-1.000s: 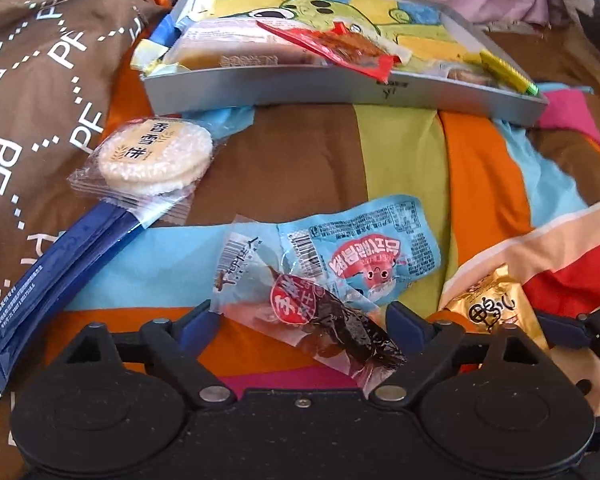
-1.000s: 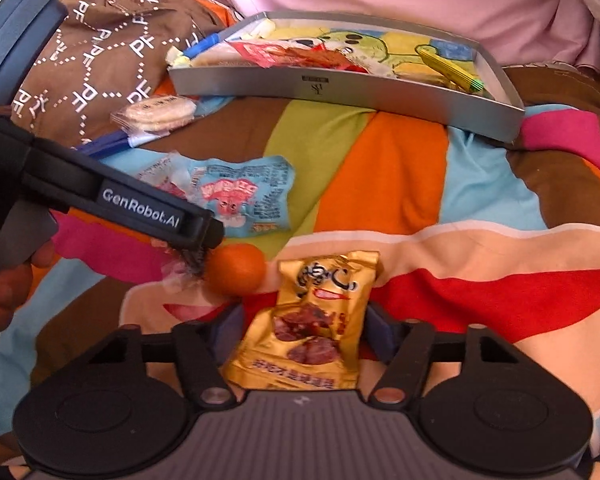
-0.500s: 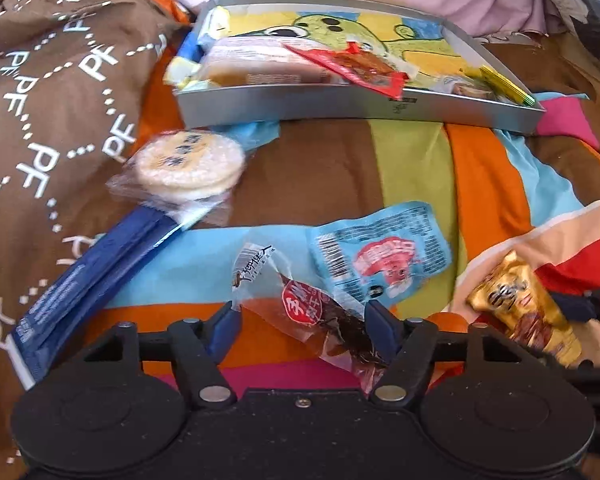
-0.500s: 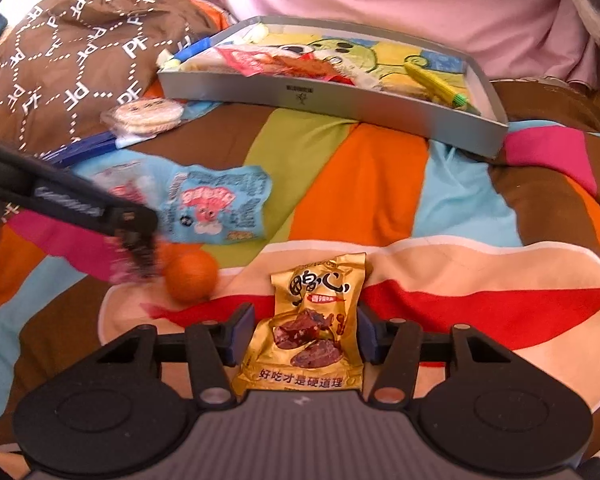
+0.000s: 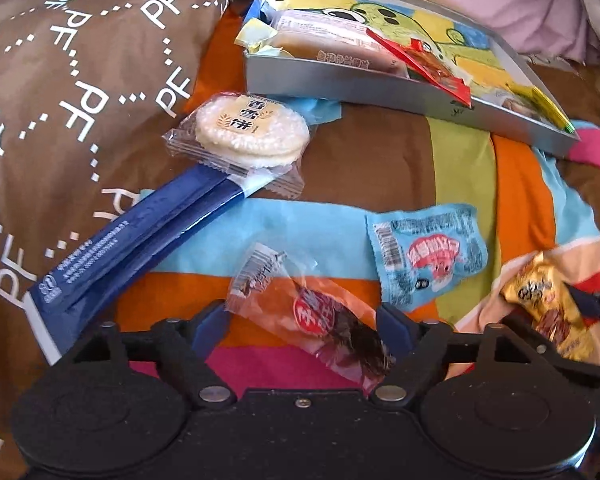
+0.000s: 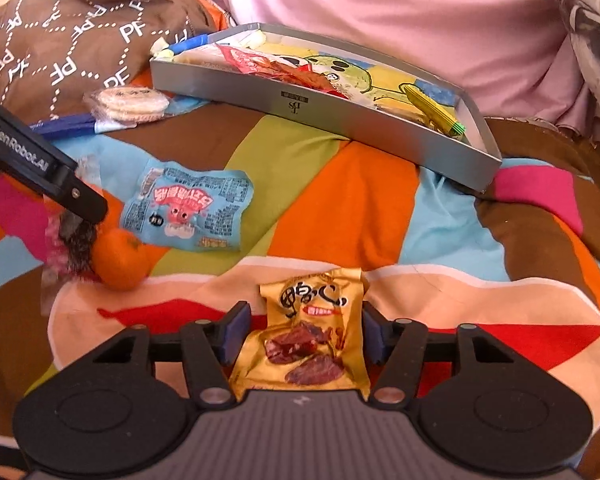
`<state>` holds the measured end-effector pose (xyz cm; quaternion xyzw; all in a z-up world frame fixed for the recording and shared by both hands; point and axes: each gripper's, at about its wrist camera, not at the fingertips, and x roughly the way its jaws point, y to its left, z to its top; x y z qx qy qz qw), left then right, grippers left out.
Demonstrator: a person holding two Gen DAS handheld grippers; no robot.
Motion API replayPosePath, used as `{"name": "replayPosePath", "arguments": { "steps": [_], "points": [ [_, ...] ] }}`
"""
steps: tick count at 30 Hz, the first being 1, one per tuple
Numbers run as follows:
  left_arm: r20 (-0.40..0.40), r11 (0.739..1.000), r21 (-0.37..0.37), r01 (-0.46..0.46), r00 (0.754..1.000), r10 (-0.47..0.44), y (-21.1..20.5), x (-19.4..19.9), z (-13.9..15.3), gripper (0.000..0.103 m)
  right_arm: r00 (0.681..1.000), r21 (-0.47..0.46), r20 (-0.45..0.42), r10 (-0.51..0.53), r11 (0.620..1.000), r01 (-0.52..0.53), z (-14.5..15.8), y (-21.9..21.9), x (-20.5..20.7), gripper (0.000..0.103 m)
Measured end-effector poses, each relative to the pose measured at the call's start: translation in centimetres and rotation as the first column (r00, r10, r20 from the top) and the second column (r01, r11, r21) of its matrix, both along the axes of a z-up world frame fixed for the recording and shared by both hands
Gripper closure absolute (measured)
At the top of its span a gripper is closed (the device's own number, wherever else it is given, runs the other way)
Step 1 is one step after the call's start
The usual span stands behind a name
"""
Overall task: Organize snacks
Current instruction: 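Close the left tool on the clear wrapped meat snack while the right tool holds the gold bag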
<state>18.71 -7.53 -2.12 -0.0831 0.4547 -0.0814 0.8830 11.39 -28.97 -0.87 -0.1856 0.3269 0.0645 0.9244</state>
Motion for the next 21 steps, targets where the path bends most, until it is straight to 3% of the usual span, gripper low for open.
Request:
{"name": "replayPosePath", "arguments": {
  "steps": [4,8,9,10,15,21],
  "points": [
    [0.02,1.0,0.025,0.007,1.0,-0.008,-1.2,-0.5,0.1,0.027,1.0,0.008,0.003,0.008,1.0,-0.008,-0.1,0.1,0.0,0.048],
    [0.045,0.999,-0.002,0.034,0.998,-0.033,-1.8,-1.5,0.7,0.04,1.0,-0.01,0.01,0.012,1.0,-0.012,-0.1,0.5,-0.2,0.049],
    [0.049,0.999,-0.01,0.043,0.998,-0.042,-1.9,-1.8,0.8,0.06,1.0,-0.007,0.013,0.012,1.0,-0.012,-0.1,0.5,-0.3,0.05],
    [0.048,0.997,-0.027,0.067,0.997,-0.066,-2.1,-2.0,0.9,0.068,1.0,0.001,0.015,0.013,1.0,-0.013,-0.1,0.5,-0.4,0.054],
    [0.089,0.99,-0.01,0.138,0.987,-0.136,-3.6,-3.0,1.4,0.068,1.0,0.016,0.02,0.018,1.0,-0.018,0.2,0.5,-0.6,0.056],
    [0.035,0.991,-0.065,0.116,0.993,-0.114,-3.3,-2.4,0.6,0.067,1.0,0.028,0.015,0.019,0.999,-0.019,0.2,0.5,-0.5,0.056]
  ]
}}
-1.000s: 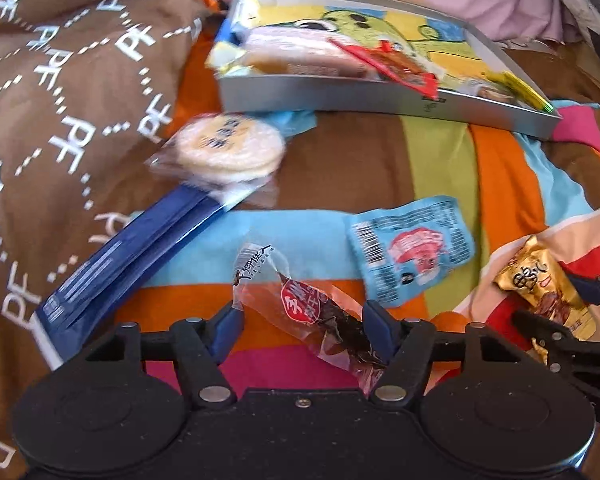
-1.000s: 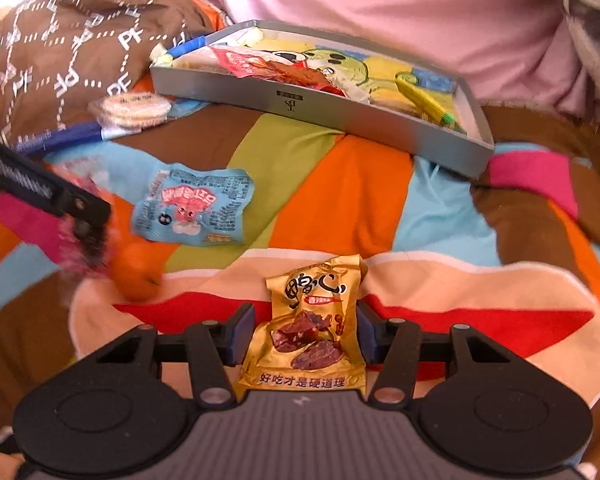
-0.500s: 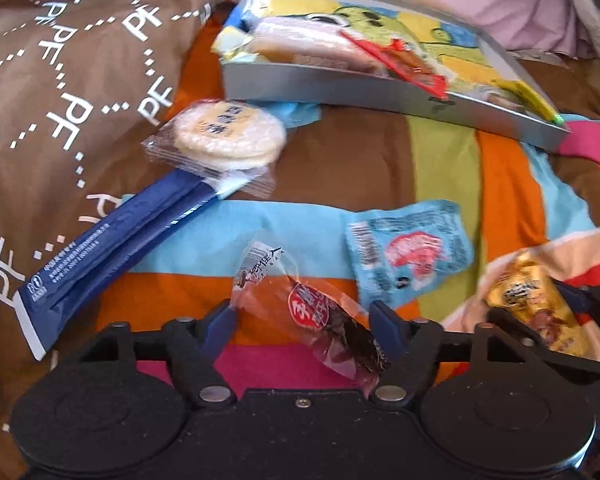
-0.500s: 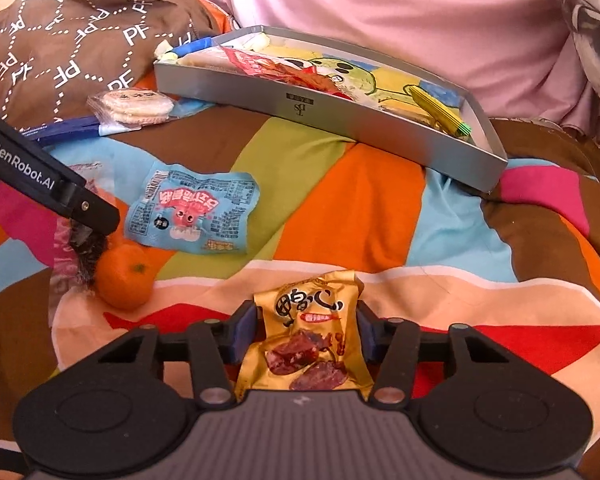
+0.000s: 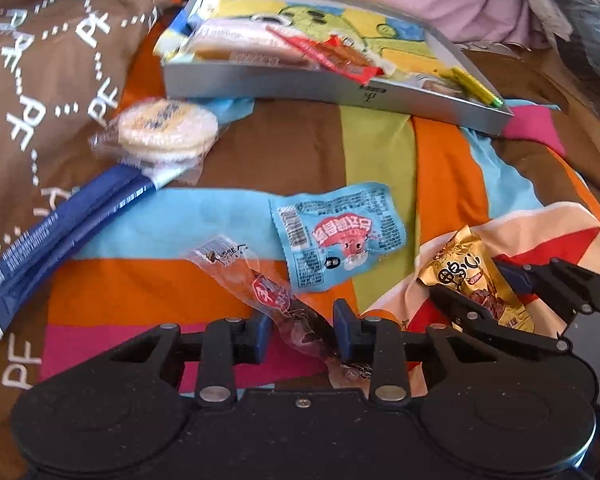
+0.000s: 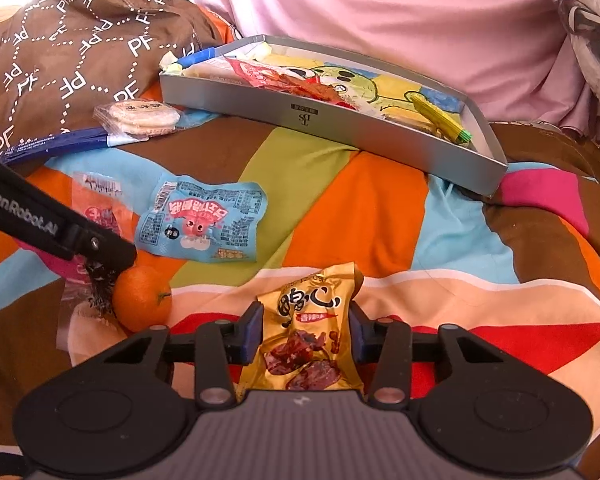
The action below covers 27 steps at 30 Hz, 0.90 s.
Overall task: Organize snacks
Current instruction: 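Close the left tool on the clear wrapped meat snack while the right tool holds the gold bag, then carry the clear snack and gold bag into the silver tray and release both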
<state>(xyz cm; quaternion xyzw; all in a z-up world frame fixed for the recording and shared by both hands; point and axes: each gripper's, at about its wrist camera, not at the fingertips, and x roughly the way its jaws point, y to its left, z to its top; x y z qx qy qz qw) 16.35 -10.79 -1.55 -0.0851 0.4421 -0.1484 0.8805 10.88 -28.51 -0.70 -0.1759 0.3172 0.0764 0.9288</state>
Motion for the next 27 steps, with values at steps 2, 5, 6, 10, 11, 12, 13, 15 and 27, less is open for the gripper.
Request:
{"name": "replayPosePath", "arguments": {
  "steps": [2,5,6,10,11,12,13,15,27],
  "points": [
    [-0.049,0.999,-0.034,0.01,0.999,-0.012,-0.1,0.5,-0.7,0.062,1.0,0.003,-0.003,0.002,1.0,-0.002,0.0,0.0,0.1,0.056],
    [-0.048,0.999,-0.039,0.009,0.999,-0.011,-0.5,0.6,-1.1,0.057,1.0,0.008,-0.029,0.004,1.0,-0.003,0.0,-0.2,0.1,0.053],
    [-0.04,0.999,-0.032,0.017,0.999,-0.018,-0.7,0.6,-1.2,0.057,0.999,0.014,-0.035,0.005,1.0,-0.004,0.0,-0.3,0.1,0.052],
    [-0.009,0.999,0.017,0.039,0.999,-0.039,-1.5,0.3,-1.1,0.062,0.998,0.026,-0.064,0.011,1.0,-0.009,0.1,-0.6,-0.1,0.052],
    [-0.002,0.999,0.022,0.037,0.999,-0.037,-1.6,0.2,-1.1,0.064,0.998,0.032,-0.067,0.009,0.999,-0.007,0.1,-0.7,-0.1,0.053],
    [0.003,0.999,0.023,0.031,1.0,-0.031,-1.6,0.0,-1.0,0.066,0.998,0.042,-0.068,0.005,0.999,-0.002,0.2,-0.7,-0.1,0.058],
    [0.007,1.0,0.019,0.023,1.0,-0.023,-1.6,0.0,-0.9,0.068,0.998,0.049,-0.064,0.004,0.999,0.0,0.3,-0.8,-0.1,0.058],
    [0.016,1.0,0.01,0.018,1.0,-0.019,-1.6,-0.2,-0.7,0.074,0.999,0.046,-0.05,0.006,0.999,-0.003,0.4,-0.7,-0.3,0.059],
    [0.157,0.994,0.081,0.07,0.984,-0.082,-1.8,-2.8,1.9,0.085,0.987,-0.105,0.125,0.1,0.991,-0.087,0.8,1.7,-2.2,0.059]
  ]
}}
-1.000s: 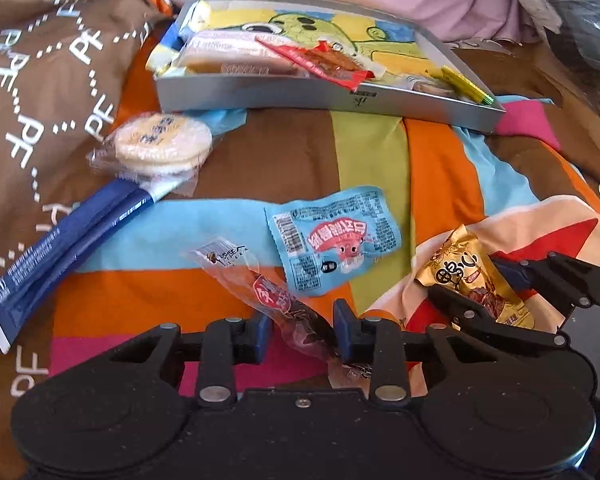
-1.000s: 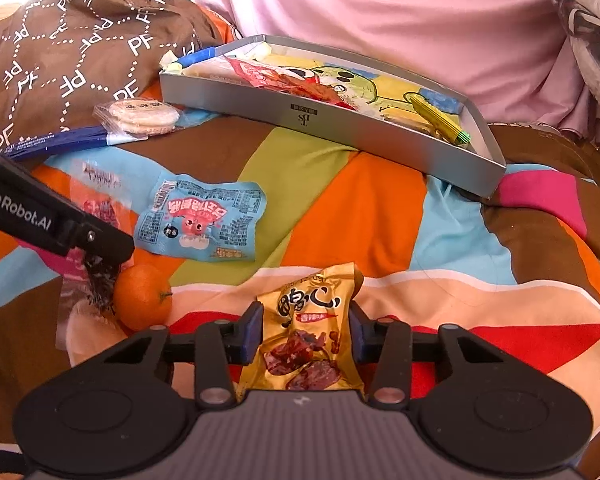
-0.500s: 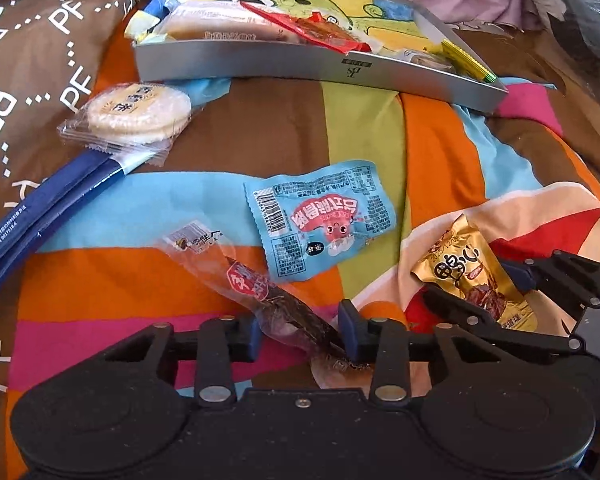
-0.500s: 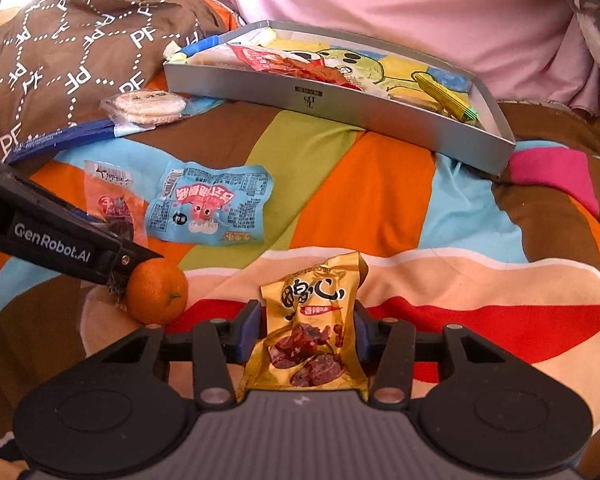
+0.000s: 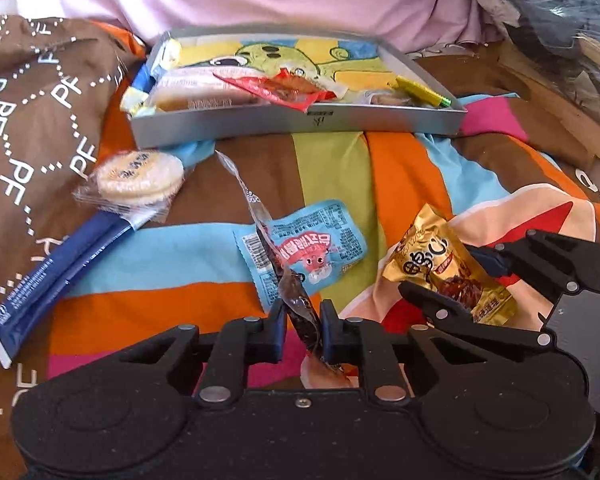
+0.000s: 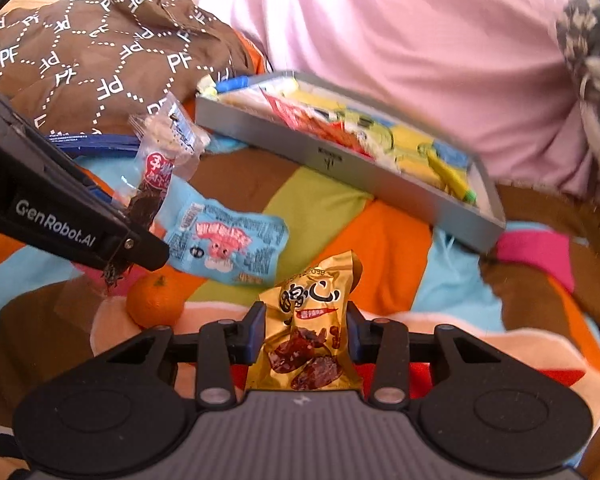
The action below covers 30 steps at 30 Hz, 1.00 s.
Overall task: Organize snacks
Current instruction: 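Carry the clear snack and gold bag into the silver tray and release both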
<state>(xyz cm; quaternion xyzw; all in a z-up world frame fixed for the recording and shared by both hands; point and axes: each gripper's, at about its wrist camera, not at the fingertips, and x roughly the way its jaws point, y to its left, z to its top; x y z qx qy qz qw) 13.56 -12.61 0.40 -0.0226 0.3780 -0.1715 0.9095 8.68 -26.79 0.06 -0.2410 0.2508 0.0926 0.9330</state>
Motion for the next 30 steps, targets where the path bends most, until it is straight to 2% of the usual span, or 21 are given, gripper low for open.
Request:
{"name": "replayPosePath", "arguments": {
  "steps": [7,8,17,20,26,28,30],
  "points": [
    [0.035,0.999,0.021,-0.024,0.999,0.023,0.8,-0.7,0.9,0.086,0.995,-0.021,0.095,0.017,1.0,-0.015,0.7,0.3,-0.6,0.059],
    [0.047,0.999,0.021,-0.025,0.999,0.024,1.0,-0.7,1.2,0.09,0.993,-0.018,0.114,0.017,1.0,-0.015,0.9,0.3,-0.6,0.059],
    [0.128,0.999,-0.004,-0.039,0.991,0.04,0.7,0.9,5.0,0.09,0.967,0.027,0.253,-0.01,1.0,0.003,2.4,-0.4,-0.2,0.059],
    [0.154,0.999,-0.011,-0.036,0.987,0.038,0.4,2.2,6.8,0.09,0.947,0.054,0.319,-0.035,0.998,0.019,3.1,-1.0,0.3,0.059],
    [0.187,0.999,-0.01,-0.047,0.981,0.048,-0.5,5.7,10.2,0.089,0.87,0.166,0.469,-0.154,0.983,0.084,5.5,-3.5,2.4,0.058],
    [0.234,0.999,0.008,-0.036,0.972,0.033,-1.0,6.9,11.0,0.089,0.852,0.207,0.487,-0.192,0.973,0.101,6.3,-4.5,3.4,0.058],
    [0.241,0.999,0.019,-0.038,0.97,0.032,-2.0,8.6,11.9,0.089,0.844,0.256,0.487,-0.223,0.961,0.106,7.2,-5.5,4.5,0.058]
  ]
}}
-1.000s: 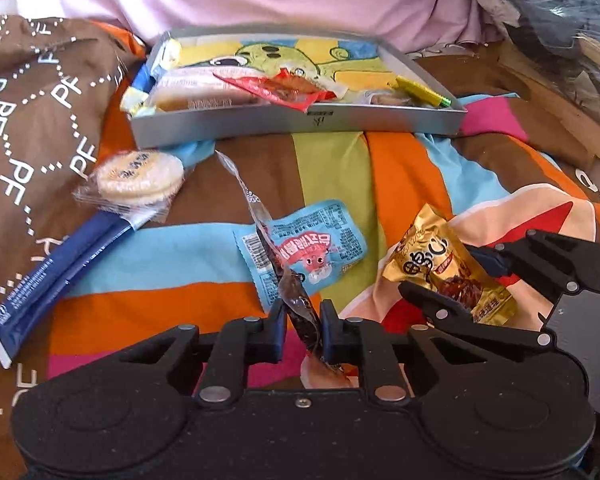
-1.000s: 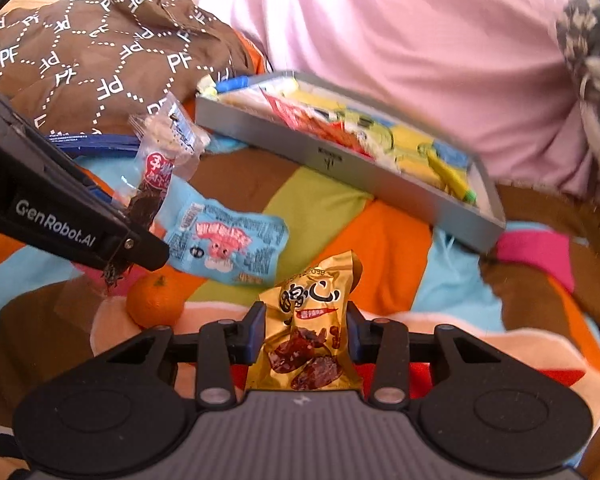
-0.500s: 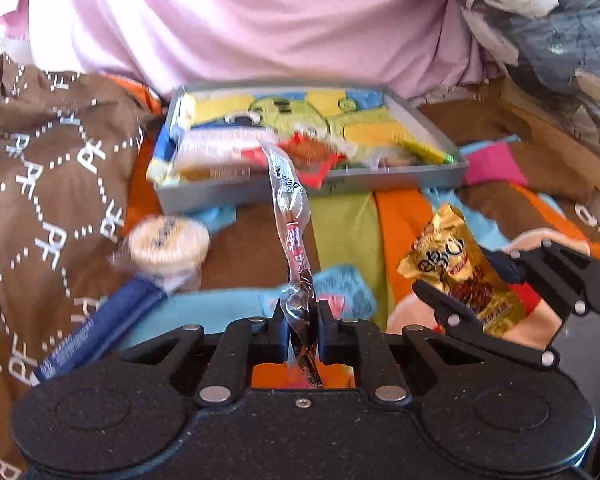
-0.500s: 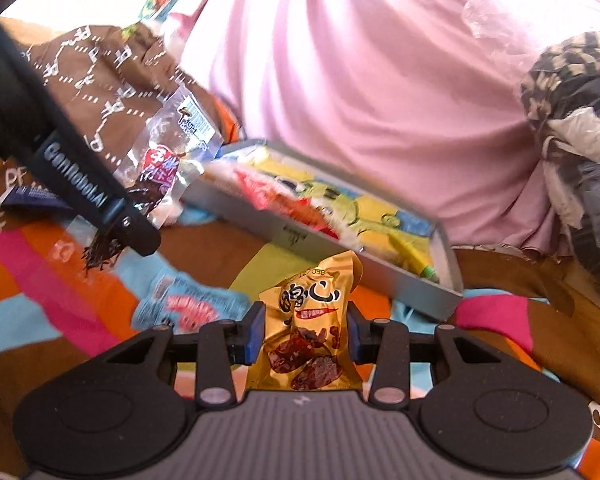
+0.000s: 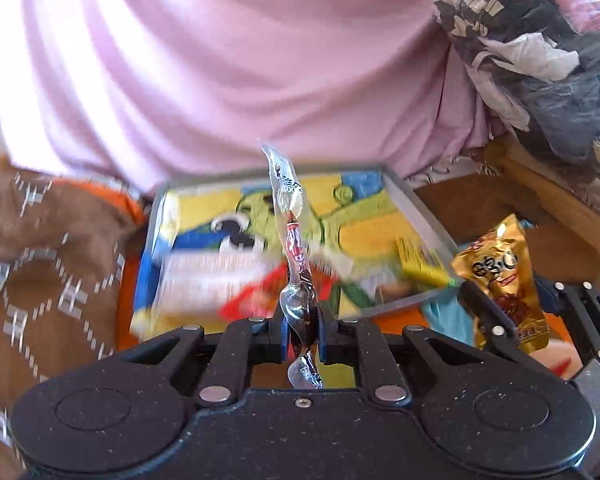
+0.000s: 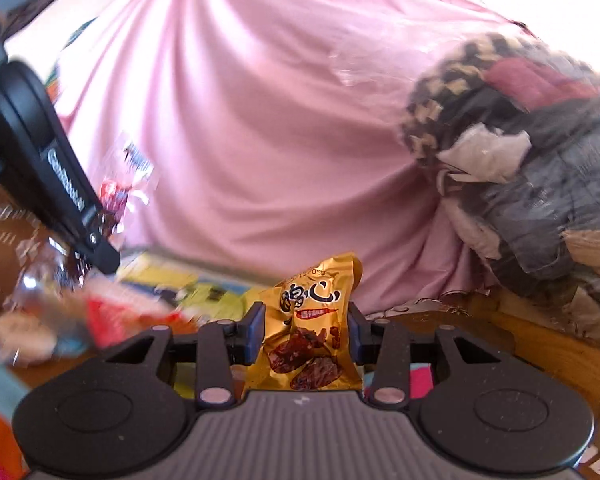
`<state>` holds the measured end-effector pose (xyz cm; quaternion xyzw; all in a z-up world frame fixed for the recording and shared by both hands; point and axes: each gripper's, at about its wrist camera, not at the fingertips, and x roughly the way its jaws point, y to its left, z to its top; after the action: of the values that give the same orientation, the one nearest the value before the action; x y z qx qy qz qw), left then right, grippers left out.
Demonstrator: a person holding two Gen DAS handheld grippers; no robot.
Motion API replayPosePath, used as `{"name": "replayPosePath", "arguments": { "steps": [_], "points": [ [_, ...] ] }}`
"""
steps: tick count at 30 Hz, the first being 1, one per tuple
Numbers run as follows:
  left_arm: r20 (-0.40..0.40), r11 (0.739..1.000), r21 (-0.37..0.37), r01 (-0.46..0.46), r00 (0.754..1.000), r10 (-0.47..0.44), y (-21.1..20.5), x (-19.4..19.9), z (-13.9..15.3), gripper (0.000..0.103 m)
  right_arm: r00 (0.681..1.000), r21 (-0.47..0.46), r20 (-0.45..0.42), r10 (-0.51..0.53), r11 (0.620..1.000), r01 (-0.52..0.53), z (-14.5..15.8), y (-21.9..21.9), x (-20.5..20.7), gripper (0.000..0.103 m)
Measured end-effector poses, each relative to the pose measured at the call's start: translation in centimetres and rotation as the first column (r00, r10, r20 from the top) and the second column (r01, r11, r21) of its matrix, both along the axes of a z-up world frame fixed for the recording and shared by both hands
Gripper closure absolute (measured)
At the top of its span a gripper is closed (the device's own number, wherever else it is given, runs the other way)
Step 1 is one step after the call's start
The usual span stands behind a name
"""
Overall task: Organize snacks
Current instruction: 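Carry the clear snack and gold bag into the silver tray and release both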
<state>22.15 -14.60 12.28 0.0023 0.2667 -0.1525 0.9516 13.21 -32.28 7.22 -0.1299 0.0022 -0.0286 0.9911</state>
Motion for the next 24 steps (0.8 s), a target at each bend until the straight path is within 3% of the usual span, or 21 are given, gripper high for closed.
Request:
{"name": "replayPosePath", "arguments": {
  "steps": [3,6,12,20,24],
  "points": [
    [-0.032,0.999,-0.032,-0.026,0.999,0.025,-1.6,2.8,1.5,0.089,1.0,0.091,0.018,-0.011,0.996,0.01,1.1,-1.6,1.5,0.058],
    [-0.046,0.998,-0.05,-0.029,0.999,0.027,-3.5,5.3,2.9,0.089,0.999,0.125,0.036,-0.022,0.992,0.017,1.7,-2.8,2.7,0.058],
    [-0.005,0.999,0.028,0.04,0.999,-0.04,-6.9,7.9,4.1,0.089,0.998,0.255,0.057,-0.011,0.967,-0.004,2.1,-4.6,5.8,0.058],
    [-0.095,0.995,0.096,-0.005,0.995,0.014,-7.8,11.2,0.4,0.089,0.998,0.397,-0.01,0.057,0.917,-0.048,-0.5,-6.3,10.1,0.058],
    [-0.117,0.995,0.104,-0.008,0.993,0.021,-7.7,12.5,-1.3,0.089,0.997,0.397,-0.039,0.071,0.917,-0.05,-1.4,-6.3,10.9,0.057]
  ]
}}
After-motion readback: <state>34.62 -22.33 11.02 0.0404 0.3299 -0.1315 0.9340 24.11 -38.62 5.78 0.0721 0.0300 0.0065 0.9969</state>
